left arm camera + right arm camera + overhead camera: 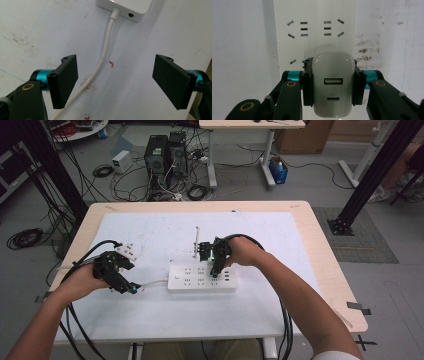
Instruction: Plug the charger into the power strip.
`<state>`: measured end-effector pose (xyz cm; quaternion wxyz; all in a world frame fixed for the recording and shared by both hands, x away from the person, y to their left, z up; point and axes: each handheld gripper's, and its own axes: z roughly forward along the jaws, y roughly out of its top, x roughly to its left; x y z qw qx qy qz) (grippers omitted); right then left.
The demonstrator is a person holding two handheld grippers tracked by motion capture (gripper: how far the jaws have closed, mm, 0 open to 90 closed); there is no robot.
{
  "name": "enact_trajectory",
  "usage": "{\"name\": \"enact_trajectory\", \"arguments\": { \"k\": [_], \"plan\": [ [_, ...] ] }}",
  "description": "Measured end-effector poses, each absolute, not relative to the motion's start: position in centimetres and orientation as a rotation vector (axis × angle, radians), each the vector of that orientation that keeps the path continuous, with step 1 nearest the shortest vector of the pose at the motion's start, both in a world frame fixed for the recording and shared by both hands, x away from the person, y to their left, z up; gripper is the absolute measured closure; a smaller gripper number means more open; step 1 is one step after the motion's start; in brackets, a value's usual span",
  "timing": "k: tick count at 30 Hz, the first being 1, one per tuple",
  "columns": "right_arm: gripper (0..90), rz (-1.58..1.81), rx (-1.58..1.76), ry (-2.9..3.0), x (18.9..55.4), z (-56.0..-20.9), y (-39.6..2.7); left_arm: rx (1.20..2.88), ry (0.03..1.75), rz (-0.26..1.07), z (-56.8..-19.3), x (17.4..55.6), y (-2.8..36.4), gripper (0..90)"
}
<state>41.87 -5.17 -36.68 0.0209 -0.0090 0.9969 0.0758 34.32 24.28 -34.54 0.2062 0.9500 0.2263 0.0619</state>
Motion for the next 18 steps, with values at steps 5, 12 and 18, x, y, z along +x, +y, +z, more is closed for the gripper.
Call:
{"name": "enact_trajectory", "arguments": {
  "k": [5, 12, 18],
  "plan": [
    [62.6, 0.231, 0.003, 3.17, 43.2, -36.7, -5.1, 2.646, 0.634, 0.171, -34.5, 34.5, 24.3, 20.7],
    [62.8, 0.148, -0.031, 3.128, 42.5, -36.8, -4.5, 2.641, 0.634, 0.172, -34.5, 34.8, 24.2, 20.7],
    [62.7, 0.057, -0.049, 3.107, 42.0, -36.9, -3.9, 2.636, 0.633, 0.168, -34.5, 34.9, 24.1, 20.7]
  ]
}}
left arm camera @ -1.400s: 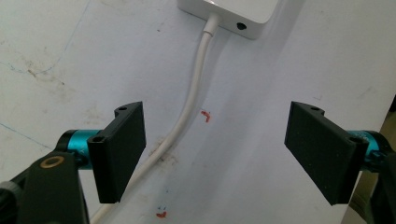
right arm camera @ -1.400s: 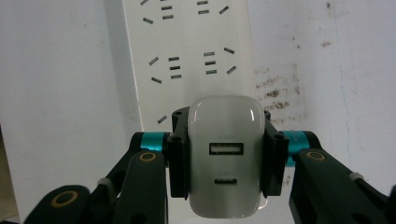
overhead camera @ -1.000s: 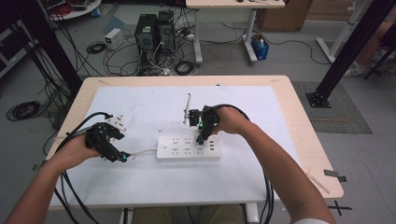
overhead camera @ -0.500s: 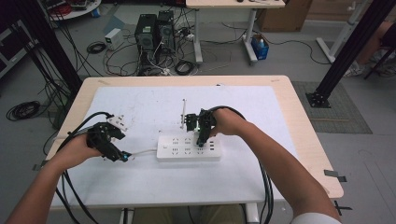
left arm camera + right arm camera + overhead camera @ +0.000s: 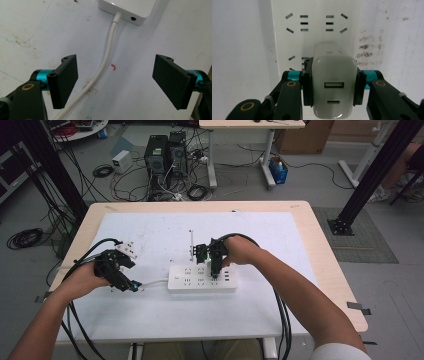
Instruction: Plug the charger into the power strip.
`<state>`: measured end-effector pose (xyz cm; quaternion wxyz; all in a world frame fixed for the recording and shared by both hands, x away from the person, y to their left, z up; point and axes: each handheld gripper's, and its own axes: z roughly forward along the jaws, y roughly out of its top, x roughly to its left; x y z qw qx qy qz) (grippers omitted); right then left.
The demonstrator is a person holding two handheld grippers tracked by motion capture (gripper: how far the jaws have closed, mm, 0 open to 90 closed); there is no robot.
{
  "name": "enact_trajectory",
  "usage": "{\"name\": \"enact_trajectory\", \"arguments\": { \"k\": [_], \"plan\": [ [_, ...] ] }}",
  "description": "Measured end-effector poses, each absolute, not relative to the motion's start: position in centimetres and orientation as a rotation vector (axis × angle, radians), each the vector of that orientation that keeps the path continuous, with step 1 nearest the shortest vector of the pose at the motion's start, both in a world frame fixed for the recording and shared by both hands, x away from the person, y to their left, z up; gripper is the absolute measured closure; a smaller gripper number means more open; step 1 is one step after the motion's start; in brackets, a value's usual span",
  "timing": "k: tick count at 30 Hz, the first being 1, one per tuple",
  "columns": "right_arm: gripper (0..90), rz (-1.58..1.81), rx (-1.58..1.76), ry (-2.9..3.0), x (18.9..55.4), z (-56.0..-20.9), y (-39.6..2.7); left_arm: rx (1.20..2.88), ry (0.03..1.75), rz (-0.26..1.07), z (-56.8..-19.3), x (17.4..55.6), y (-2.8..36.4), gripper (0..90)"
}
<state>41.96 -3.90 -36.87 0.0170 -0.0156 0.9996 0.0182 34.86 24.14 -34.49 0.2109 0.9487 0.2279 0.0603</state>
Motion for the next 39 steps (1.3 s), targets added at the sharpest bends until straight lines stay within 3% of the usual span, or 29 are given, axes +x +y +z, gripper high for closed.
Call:
{"name": "enact_trajectory", "arguments": {
  "k": [2, 9, 13, 20, 29, 30, 31, 32, 33, 34, 39],
  "plan": [
    [62.7, 0.048, -0.009, 3.186, 43.3, -36.9, -3.7, 2.641, 0.627, 0.168, -34.5, 34.8, 24.1, 20.7],
    [62.7, -0.031, -0.072, 3.054, 41.2, -37.3, -2.9, 2.625, 0.631, 0.193, -34.3, 34.8, 24.5, 20.7],
    [62.7, 0.007, -0.028, 3.155, 42.8, -37.3, -3.2, 2.622, 0.634, 0.199, -34.1, 34.8, 24.7, 20.7],
    [62.8, 0.007, -0.059, 3.054, 41.2, -37.6, -3.2, 2.618, 0.627, 0.214, -33.9, 34.7, 24.4, 20.7],
    [62.1, 0.113, -0.02, 3.124, 42.3, -37.7, -4.0, 2.609, 0.631, 0.232, -33.8, 34.6, 24.5, 20.7],
    [60.8, 0.132, -0.043, 3.116, 42.4, -37.7, -4.0, 2.618, 0.625, 0.231, -33.8, 34.6, 24.6, 20.7],
    [43.4, 0.14, -0.004, 3.118, 42.4, -37.7, -4.1, 2.614, 0.628, 0.231, -33.9, 34.5, 24.6, 20.7],
    [32.7, 0.16, 0.065, 3.117, 42.5, -37.5, -4.2, 2.617, 0.625, 0.235, -33.9, 34.5, 24.6, 20.7],
    [30.3, 0.218, 0.115, 3.121, 42.7, -37.2, -4.4, 2.621, 0.62, 0.237, -33.9, 34.5, 24.6, 20.7],
    [22.0, 0.301, 0.191, 3.109, 42.8, -36.1, -5.2, 2.621, 0.621, 0.231, -33.9, 34.6, 24.5, 20.7],
    [21.8, 0.433, 0.325, 3.042, 43.1, -33.8, -7.5, 2.625, 0.615, 0.231, -34.1, 34.8, 24.3, 20.7]
  ]
}}
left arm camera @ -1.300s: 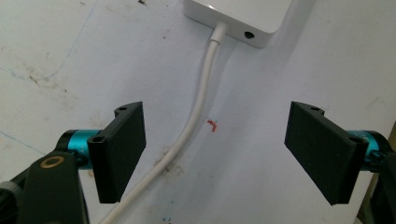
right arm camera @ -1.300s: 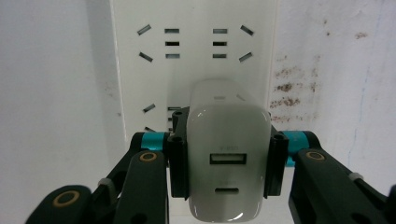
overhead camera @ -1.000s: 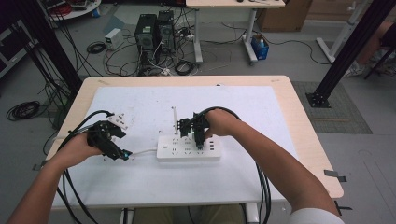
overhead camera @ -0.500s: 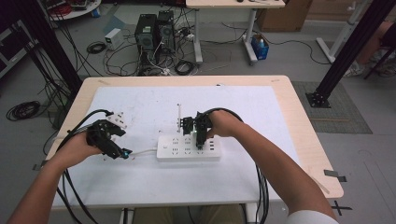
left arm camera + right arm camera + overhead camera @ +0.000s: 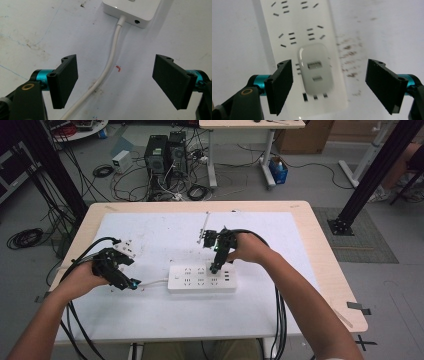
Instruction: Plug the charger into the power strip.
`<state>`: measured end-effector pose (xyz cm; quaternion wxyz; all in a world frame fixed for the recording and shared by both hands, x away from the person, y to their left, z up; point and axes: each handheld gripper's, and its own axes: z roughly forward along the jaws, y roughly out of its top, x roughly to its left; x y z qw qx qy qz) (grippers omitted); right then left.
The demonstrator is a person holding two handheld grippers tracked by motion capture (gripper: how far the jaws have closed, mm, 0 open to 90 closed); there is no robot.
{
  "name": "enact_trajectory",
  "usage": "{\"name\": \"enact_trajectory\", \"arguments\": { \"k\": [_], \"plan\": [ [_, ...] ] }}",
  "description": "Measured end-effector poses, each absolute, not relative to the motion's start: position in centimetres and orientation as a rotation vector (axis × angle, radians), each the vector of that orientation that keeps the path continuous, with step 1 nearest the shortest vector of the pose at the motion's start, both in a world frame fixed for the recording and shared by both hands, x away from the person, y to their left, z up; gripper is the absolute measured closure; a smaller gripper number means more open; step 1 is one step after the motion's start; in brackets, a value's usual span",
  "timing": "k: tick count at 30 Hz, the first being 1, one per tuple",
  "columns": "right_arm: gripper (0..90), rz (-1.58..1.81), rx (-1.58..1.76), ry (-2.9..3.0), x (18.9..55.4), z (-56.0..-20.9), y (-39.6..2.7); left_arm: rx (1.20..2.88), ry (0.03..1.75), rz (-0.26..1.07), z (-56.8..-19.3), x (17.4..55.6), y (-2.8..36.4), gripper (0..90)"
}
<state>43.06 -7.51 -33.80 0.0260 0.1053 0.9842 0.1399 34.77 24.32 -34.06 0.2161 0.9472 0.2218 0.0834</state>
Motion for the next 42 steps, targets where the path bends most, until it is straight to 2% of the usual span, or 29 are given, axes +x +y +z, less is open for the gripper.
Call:
{"name": "enact_trajectory", "arguments": {
  "k": [1, 2, 7, 13, 14, 15, 18, 30, 42],
  "plan": [
    [21.8, 0.433, 0.325, 3.042, 43.1, -33.8, -7.5, 2.625, 0.615, 0.231, -34.1, 34.8, 24.3, 20.7],
    [11.9, 0.468, 0.461, 2.965, 43.3, -32.8, -9.8, 2.625, 0.616, 0.225, -34.2, 35.0, 24.3, 20.7],
    [11.9, 0.5, 0.801, 2.815, 43.1, -32.2, -14.9, 2.593, 0.638, 0.202, -34.2, 35.3, 24.4, 20.7],
    [11.6, 0.506, 0.992, 2.813, 41.1, -32.5, -20.7, 2.591, 0.64, 0.222, -33.9, 35.7, 24.3, 20.7],
    [9.3, 0.49, 1.014, 2.806, 40.8, -32.6, -21.2, 2.597, 0.632, 0.225, -33.9, 35.8, 24.3, 20.7],
    [1.8, 0.454, 1.043, 2.779, 40.4, -33.0, -22.1, 2.601, 0.63, 0.23, -33.9, 35.8, 24.2, 20.7],
    [0.9, 0.436, 1.119, 2.745, 39.4, -33.6, -24.0, 2.601, 0.634, 0.224, -34.0, 35.9, 24.1, 20.7],
    [1.0, 0.449, 1.186, 2.717, 36.5, -34.5, -25.9, 2.596, 0.637, 0.246, -33.8, 36.4, 23.9, 20.7],
    [1.0, 0.456, 1.174, 2.708, 36.1, -35.2, -26.2, 2.595, 0.657, 0.261, -33.7, 36.6, 23.8, 20.7]
  ]
}}
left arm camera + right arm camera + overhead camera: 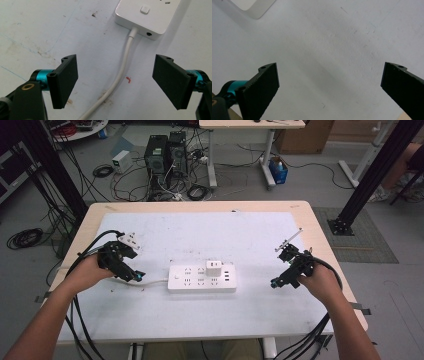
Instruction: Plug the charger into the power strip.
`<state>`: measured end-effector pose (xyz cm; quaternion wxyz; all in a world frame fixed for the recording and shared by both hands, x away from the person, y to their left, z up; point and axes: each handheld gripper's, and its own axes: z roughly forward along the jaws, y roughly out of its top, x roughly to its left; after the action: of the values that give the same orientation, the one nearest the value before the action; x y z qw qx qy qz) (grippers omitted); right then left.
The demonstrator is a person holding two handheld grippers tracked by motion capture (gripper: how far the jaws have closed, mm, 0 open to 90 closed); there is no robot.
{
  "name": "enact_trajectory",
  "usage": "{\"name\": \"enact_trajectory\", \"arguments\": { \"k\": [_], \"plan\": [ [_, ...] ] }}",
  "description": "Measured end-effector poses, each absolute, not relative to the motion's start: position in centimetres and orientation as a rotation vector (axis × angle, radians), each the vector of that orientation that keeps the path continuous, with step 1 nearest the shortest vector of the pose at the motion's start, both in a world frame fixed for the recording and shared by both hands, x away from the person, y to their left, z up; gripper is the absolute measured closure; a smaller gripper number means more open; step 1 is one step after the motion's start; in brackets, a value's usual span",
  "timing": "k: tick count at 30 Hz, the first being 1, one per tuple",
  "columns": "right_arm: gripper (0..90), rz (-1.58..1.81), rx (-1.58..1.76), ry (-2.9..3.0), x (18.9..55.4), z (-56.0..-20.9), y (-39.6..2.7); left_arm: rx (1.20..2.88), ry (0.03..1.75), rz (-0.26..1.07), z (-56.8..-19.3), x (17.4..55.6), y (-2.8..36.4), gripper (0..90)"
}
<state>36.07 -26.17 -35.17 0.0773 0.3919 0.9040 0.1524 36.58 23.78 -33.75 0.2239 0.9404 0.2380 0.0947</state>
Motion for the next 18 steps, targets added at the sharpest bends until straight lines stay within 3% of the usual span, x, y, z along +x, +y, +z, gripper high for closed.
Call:
{"name": "enact_trajectory", "arguments": {
  "k": [18],
  "plan": [
    [1.0, 0.463, 1.148, 2.711, 36.02, -35.5, -25.82, 2.611, 0.661, 0.257, -34.18, 36.72, 23.74, 20.7]
  ]
}}
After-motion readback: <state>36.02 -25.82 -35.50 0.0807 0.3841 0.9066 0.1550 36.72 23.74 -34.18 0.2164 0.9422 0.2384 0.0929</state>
